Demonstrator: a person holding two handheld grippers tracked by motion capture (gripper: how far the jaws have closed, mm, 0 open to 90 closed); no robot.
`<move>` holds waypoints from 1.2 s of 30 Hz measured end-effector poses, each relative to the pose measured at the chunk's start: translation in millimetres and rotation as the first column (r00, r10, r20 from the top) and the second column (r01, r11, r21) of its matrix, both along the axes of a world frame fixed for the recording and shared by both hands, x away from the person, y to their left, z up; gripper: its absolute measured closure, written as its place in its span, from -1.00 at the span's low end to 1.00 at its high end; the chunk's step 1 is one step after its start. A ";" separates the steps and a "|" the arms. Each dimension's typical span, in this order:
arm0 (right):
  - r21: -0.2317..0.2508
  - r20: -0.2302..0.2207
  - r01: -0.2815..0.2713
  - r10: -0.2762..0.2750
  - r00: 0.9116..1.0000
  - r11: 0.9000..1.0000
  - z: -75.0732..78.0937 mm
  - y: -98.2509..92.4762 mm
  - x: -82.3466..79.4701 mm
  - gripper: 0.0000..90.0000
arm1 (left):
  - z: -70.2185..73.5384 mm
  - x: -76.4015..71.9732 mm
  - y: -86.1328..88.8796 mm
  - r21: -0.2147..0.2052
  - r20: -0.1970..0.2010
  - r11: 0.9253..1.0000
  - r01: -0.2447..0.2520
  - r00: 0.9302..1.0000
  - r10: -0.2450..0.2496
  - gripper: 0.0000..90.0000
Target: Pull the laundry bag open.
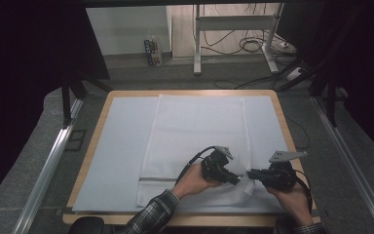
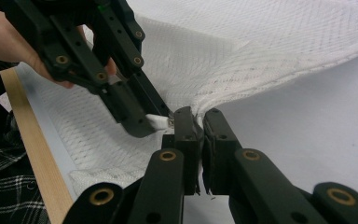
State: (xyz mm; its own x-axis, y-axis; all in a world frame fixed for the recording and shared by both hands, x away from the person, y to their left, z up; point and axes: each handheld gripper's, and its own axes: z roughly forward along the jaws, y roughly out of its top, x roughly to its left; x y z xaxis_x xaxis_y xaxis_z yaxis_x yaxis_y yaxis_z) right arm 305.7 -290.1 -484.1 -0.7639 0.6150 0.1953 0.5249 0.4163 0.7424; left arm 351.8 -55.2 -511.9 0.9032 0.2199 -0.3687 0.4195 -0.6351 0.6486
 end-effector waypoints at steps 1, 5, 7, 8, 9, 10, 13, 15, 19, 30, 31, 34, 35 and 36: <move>-0.001 0.000 0.000 0.000 1.000 1.000 0.2 -0.1 -0.1 0.88 | 0.2 0.1 0.1 -0.002 -0.002 1.000 -0.001 1.000 0.001 0.92; -0.004 -0.002 0.000 0.000 1.000 1.000 0.0 -0.4 -0.1 0.87 | 2.3 -1.1 2.2 -0.005 0.007 1.000 -0.009 1.000 0.009 0.94; -0.011 -0.010 0.003 -0.003 1.000 1.000 -0.7 -0.2 0.3 0.81 | 3.0 -1.6 3.5 -0.010 0.012 1.000 -0.006 1.000 0.006 0.94; -0.016 -0.014 0.004 -0.005 1.000 1.000 -0.9 -0.5 0.6 0.75 | 3.5 -2.3 4.2 -0.014 0.014 1.000 -0.004 1.000 0.005 0.94; -0.025 -0.019 0.009 -0.010 1.000 1.000 -2.1 -0.4 1.6 0.69 | 3.9 -2.7 4.8 -0.019 0.015 1.000 -0.002 1.000 0.002 0.94; -0.028 -0.023 0.017 -0.018 1.000 0.999 -2.9 -0.2 2.1 0.61 | 4.5 -3.0 5.7 -0.026 0.017 1.000 0.000 1.000 0.000 0.94; -0.030 -0.054 0.030 -0.031 0.998 0.999 -3.9 1.0 3.9 0.40 | 6.2 -3.3 7.8 -0.050 0.023 0.999 0.002 1.000 -0.001 0.94; -0.026 -0.061 0.026 -0.027 0.998 0.999 -5.0 2.7 4.5 0.23 | 7.6 -3.8 8.2 -0.058 0.025 0.998 0.006 1.000 -0.004 0.94; -0.030 -0.068 0.026 -0.028 0.997 0.999 -6.4 5.2 4.7 0.40 | 7.8 -3.8 8.8 -0.051 0.033 0.999 0.008 0.999 -0.007 0.94; -0.078 -0.010 0.014 -0.015 1.000 0.997 -2.8 12.7 -1.9 0.89 | 6.3 -2.0 12.3 -0.042 0.027 0.999 -0.030 0.999 0.031 0.95; -0.088 -0.008 0.018 -0.019 1.000 0.996 -2.6 12.9 -2.1 0.89 | 6.4 -1.8 13.1 -0.036 0.023 0.999 -0.029 0.999 0.030 0.95; -0.100 -0.007 0.025 -0.026 1.000 0.995 -3.5 12.1 -2.4 0.89 | 6.2 -1.1 16.8 -0.031 0.019 0.999 -0.034 0.999 0.035 0.95; -0.108 -0.005 0.030 -0.031 1.000 0.994 -3.6 11.9 -2.5 0.89 | 6.4 -0.6 19.1 -0.020 0.024 0.999 -0.032 0.999 0.033 0.95; -0.113 -0.003 0.032 -0.033 0.999 0.993 -3.8 11.2 -2.6 0.89 | 5.9 -1.0 20.3 -0.034 0.011 0.999 -0.039 0.999 0.040 0.95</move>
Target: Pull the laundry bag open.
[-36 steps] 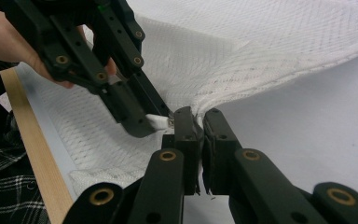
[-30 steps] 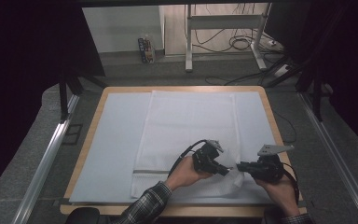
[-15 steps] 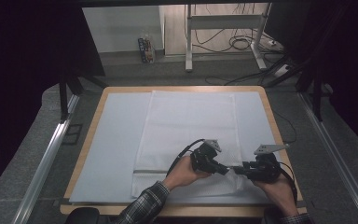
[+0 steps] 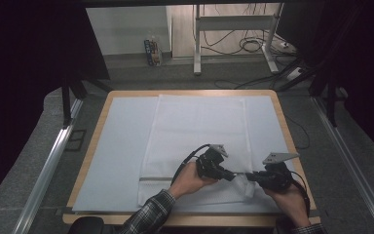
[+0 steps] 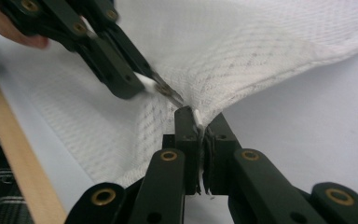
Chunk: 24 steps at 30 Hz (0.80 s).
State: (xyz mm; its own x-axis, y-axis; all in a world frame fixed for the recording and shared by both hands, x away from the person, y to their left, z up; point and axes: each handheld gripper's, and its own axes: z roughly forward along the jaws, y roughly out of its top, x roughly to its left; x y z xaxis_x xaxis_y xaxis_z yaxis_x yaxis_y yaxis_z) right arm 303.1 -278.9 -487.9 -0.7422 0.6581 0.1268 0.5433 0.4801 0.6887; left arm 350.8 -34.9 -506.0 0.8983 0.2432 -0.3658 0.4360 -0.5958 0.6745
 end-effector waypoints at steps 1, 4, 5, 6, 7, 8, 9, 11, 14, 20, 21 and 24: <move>0.011 -0.008 -0.002 0.003 1.000 1.000 -0.2 -0.4 -0.1 0.89 | -0.1 0.0 0.9 -0.002 -0.002 1.000 0.001 1.000 -0.001 0.95; 0.001 -0.008 -0.005 0.005 1.000 1.000 -0.4 1.2 -0.4 0.89 | 0.8 -1.7 2.5 0.013 0.010 1.000 -0.001 1.000 0.001 0.95; -0.010 -0.007 -0.002 0.002 1.000 1.000 -0.8 1.3 -0.3 0.89 | 0.9 -1.6 3.7 0.014 0.010 1.000 0.000 1.000 0.000 0.95; -0.010 -0.007 -0.001 0.001 1.000 1.000 -1.5 1.1 -0.3 0.89 | 1.2 -1.7 4.7 0.014 0.007 1.000 -0.001 1.000 0.001 0.95; -0.009 -0.011 -0.002 0.002 1.000 1.000 -1.6 0.6 -0.2 0.89 | 1.2 -1.8 6.0 0.010 0.005 1.000 0.000 1.000 0.000 0.95; -0.004 -0.012 -0.005 0.005 1.000 1.000 -1.7 0.7 -0.4 0.89 | 1.6 -2.1 6.5 0.014 0.008 1.000 0.000 1.000 0.000 0.95; -0.007 -0.010 -0.007 0.007 1.000 1.000 -1.6 1.6 -0.8 0.89 | 1.7 -2.8 7.1 0.015 0.009 1.000 -0.001 1.000 0.001 0.95; -0.012 -0.011 -0.006 0.006 1.000 1.000 -1.5 2.5 -1.2 0.89 | 2.0 -3.0 8.9 0.023 0.014 1.000 0.000 1.000 0.000 0.95; -0.042 -0.005 0.010 -0.010 1.000 0.999 -2.8 1.8 -1.2 0.90 | 1.5 -3.1 13.7 0.033 0.009 0.999 -0.017 1.000 0.017 0.95; -0.037 -0.009 0.012 -0.013 1.000 0.999 -3.7 0.1 -0.9 0.90 | -0.6 -2.6 23.5 0.026 -0.004 0.999 -0.030 1.000 0.031 0.95; -0.049 -0.005 0.015 -0.015 1.000 0.999 -3.4 0.4 -1.1 0.90 | -0.7 -3.4 24.3 0.029 -0.006 0.999 -0.035 0.999 0.035 0.95; -0.042 -0.011 0.012 -0.012 1.000 0.999 -4.0 0.7 -1.1 0.90 | -0.5 -4.3 26.6 0.027 -0.009 0.999 -0.031 0.999 0.032 0.95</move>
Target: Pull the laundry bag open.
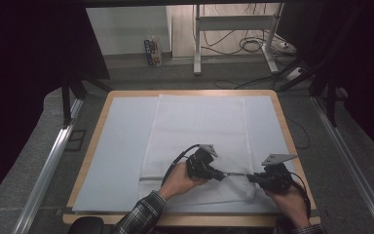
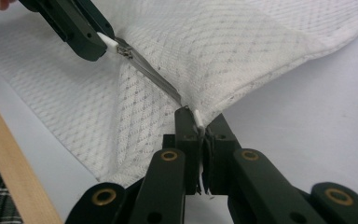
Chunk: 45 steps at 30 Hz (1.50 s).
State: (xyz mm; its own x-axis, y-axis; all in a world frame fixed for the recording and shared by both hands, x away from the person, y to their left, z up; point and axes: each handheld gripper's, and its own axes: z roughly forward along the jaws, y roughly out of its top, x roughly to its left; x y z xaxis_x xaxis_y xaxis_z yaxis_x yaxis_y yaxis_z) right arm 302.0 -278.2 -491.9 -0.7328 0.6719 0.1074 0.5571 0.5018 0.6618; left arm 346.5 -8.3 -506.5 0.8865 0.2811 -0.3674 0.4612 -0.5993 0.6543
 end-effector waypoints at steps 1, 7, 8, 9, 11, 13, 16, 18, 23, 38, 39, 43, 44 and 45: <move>-0.005 0.004 0.002 -0.002 1.000 1.000 -0.1 0.5 -0.1 0.89 | 0.0 -0.3 0.6 0.007 0.001 1.000 -0.001 1.000 0.001 0.95; 0.003 0.008 0.021 -0.021 1.000 1.000 -0.2 -2.4 -0.1 0.89 | -0.2 -1.5 12.9 0.006 -0.004 1.000 -0.015 1.000 0.015 0.95; 0.004 0.008 0.023 -0.023 1.000 1.000 -0.4 -2.7 0.1 0.89 | 0.1 -2.1 14.5 0.008 0.000 1.000 -0.018 1.000 0.018 0.95; 0.004 0.008 0.024 -0.024 1.000 1.000 -0.5 -2.8 0.2 0.89 | 0.4 -2.8 16.3 0.008 0.003 1.000 -0.022 1.000 0.022 0.95; 0.003 0.008 0.025 -0.025 1.000 1.000 -0.7 -2.8 0.4 0.89 | 0.7 -3.4 19.5 0.011 0.008 1.000 -0.022 1.000 0.022 0.95; 0.001 0.007 0.024 -0.024 1.000 1.000 -0.6 -2.6 0.2 0.89 | 1.1 -4.8 22.6 0.016 0.013 1.000 -0.025 1.000 0.025 0.95; 0.003 0.013 0.024 -0.024 1.000 1.000 -0.5 -3.6 0.1 0.89 | -0.1 -6.6 27.6 0.014 0.011 0.999 -0.034 0.999 0.034 0.95; 0.004 0.013 0.024 -0.024 1.000 1.000 -0.5 -3.8 0.1 0.89 | -1.4 -7.7 30.9 0.015 0.015 0.999 -0.044 0.999 0.044 0.95; 0.006 0.010 0.026 -0.026 1.000 1.000 -1.2 -3.8 -0.1 0.89 | -3.9 -9.1 42.1 0.013 0.004 0.998 -0.062 0.998 0.062 0.95; 0.000 0.015 0.018 -0.018 1.000 1.000 -2.0 -2.3 -0.8 0.89 | -4.4 -15.1 64.0 0.000 0.009 0.996 -0.092 0.996 0.092 0.95; 0.004 0.013 0.016 -0.016 1.000 1.000 -2.1 -2.3 -0.9 0.89 | -4.1 -15.3 65.0 0.001 0.011 0.996 -0.094 0.996 0.094 0.95; -0.006 0.026 0.013 -0.013 1.000 1.000 -1.5 -1.5 -1.4 0.89 | -3.8 -17.0 69.4 -0.004 0.012 0.995 -0.101 0.995 0.101 0.95; 0.000 0.022 0.010 -0.010 1.000 1.000 -1.5 -1.6 -1.2 0.89 | -4.0 -17.6 70.8 -0.006 0.009 0.995 -0.104 0.995 0.104 0.95; -0.002 0.023 0.012 -0.012 1.000 1.000 -1.6 -1.5 -1.2 0.89 | -4.6 -18.1 71.9 -0.005 0.007 0.994 -0.105 0.994 0.106 0.95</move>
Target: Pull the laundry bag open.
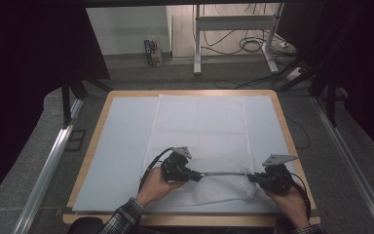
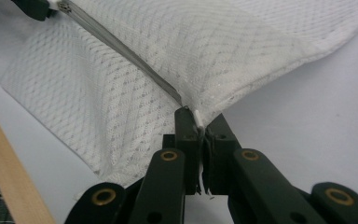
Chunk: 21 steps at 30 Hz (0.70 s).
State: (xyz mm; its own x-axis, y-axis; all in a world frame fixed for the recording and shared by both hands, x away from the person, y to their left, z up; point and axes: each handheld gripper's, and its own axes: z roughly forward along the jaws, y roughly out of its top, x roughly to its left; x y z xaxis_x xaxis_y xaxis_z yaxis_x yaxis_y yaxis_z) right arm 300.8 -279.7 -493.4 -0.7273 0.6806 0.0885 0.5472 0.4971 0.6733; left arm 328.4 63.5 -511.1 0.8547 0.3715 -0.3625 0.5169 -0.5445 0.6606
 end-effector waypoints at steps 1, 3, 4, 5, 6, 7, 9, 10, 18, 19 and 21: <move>-0.003 0.000 0.001 -0.001 1.000 1.000 -0.1 0.0 -0.1 0.89 | -0.5 -0.7 1.3 0.004 0.003 1.000 -0.004 1.000 0.004 0.95; 0.000 -0.002 0.005 -0.005 1.000 1.000 0.0 -0.6 -0.2 0.89 | -1.8 -1.2 4.4 0.000 -0.004 1.000 -0.008 1.000 0.008 0.95; 0.002 -0.002 0.004 -0.004 1.000 1.000 0.1 -0.8 -0.1 0.89 | -2.1 -1.6 5.5 -0.002 -0.005 1.000 -0.013 1.000 0.013 0.95; 0.002 -0.003 0.004 -0.004 1.000 1.000 0.1 -0.8 -0.1 0.89 | -2.1 -1.8 7.4 0.000 -0.005 1.000 -0.015 1.000 0.015 0.95; -0.001 -0.004 0.006 -0.006 1.000 1.000 0.1 -0.6 -0.3 0.89 | -2.2 -2.0 8.9 -0.005 -0.005 1.000 -0.016 1.000 0.016 0.95; 0.006 -0.006 0.002 -0.002 1.000 1.000 -0.3 -0.4 -0.2 0.89 | -2.0 -2.2 10.0 -0.007 -0.006 1.000 -0.018 1.000 0.018 0.95; -0.003 -0.003 0.004 -0.004 1.000 1.000 -0.1 0.0 -0.6 0.89 | -1.7 -3.1 11.7 -0.003 -0.003 1.000 -0.022 1.000 0.022 0.95; 0.002 -0.006 0.004 -0.004 1.000 1.000 -0.1 -0.4 -0.5 0.89 | -1.9 -3.3 12.9 -0.006 -0.006 1.000 -0.025 1.000 0.025 0.95; -0.017 0.002 0.018 -0.018 1.000 1.000 -0.3 -1.8 -0.6 0.89 | -2.9 -5.0 21.9 -0.005 -0.008 0.999 -0.044 0.999 0.044 0.95; -0.009 -0.003 0.017 -0.017 1.000 1.000 -0.4 -3.0 -0.5 0.89 | -2.6 -5.1 23.7 -0.007 -0.007 0.999 -0.047 0.999 0.047 0.95; -0.016 0.000 0.025 -0.025 1.000 1.000 -0.3 -3.4 -1.0 0.89 | -1.8 -5.4 26.8 -0.010 -0.009 0.999 -0.051 0.999 0.051 0.95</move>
State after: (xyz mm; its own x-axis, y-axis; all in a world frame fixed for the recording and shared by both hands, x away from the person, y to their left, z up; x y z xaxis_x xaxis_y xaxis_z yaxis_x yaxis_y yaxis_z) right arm 299.8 -283.1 -493.7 -0.7098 0.7001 0.0778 0.5602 0.4940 0.6649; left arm 322.9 90.3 -512.9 0.8313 0.4110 -0.3743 0.5500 -0.5100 0.6614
